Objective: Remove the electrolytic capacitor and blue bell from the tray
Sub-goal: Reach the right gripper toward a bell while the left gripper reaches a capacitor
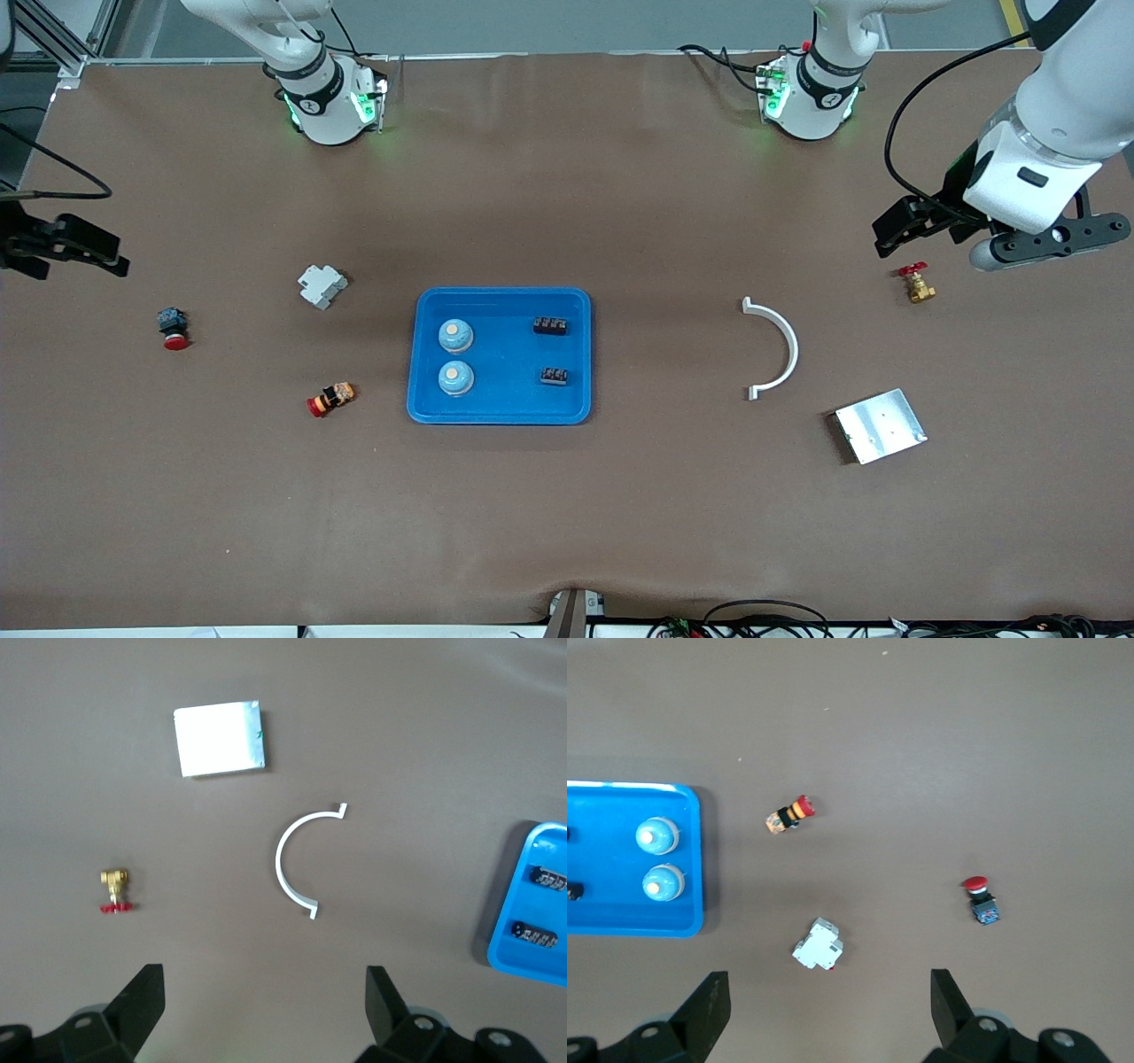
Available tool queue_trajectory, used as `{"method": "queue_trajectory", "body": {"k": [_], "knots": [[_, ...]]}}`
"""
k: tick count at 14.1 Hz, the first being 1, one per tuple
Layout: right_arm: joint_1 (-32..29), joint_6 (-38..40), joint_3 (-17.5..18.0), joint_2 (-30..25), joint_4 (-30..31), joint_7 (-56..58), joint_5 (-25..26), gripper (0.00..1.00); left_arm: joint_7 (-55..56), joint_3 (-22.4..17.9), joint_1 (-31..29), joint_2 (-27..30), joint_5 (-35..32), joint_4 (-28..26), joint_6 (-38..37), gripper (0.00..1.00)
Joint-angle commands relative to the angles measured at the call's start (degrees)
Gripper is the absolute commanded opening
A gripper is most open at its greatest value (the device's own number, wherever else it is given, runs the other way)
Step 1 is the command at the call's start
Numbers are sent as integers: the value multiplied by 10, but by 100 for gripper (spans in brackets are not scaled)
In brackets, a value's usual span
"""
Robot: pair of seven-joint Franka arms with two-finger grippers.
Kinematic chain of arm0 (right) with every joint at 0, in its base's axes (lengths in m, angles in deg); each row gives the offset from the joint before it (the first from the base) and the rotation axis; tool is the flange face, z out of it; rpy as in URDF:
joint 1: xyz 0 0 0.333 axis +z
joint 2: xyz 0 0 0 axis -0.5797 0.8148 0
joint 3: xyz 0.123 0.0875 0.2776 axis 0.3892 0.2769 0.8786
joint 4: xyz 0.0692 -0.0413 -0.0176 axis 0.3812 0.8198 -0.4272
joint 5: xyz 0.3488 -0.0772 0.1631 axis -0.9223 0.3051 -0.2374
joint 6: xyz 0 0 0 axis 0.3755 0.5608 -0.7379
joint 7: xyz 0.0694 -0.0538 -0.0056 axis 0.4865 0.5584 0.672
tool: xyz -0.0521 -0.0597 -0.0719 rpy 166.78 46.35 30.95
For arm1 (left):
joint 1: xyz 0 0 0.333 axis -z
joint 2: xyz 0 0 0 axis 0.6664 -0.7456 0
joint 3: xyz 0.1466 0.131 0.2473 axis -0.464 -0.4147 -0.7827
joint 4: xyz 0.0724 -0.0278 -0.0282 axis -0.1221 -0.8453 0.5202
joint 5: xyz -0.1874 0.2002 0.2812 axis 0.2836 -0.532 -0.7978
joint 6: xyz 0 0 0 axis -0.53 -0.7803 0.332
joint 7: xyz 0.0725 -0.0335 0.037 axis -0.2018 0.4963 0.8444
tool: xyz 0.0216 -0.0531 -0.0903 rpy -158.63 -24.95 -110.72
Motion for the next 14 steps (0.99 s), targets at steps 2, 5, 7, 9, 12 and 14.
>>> {"method": "queue_trajectory", "body": {"k": [2,5,7,9,12,14], "knots": [[57,-18,1,28,10,-48,0,100,93,4,-1,1,27,2,-19,100],[122,-79,1,73,34,-135,-6,100,202,7,23,-16,30,4,-18,100],[149,-143,2,79,86,-186,-11,100,264,10,38,-25,30,5,-14,100],[184,-201,1,101,133,-197,-26,100,308,10,52,-35,46,5,-1,100],[217,-251,2,117,165,-241,-41,100,393,17,63,-52,63,5,22,100],[248,-272,2,145,166,-301,-47,100,460,19,76,-71,65,7,44,100]]}}
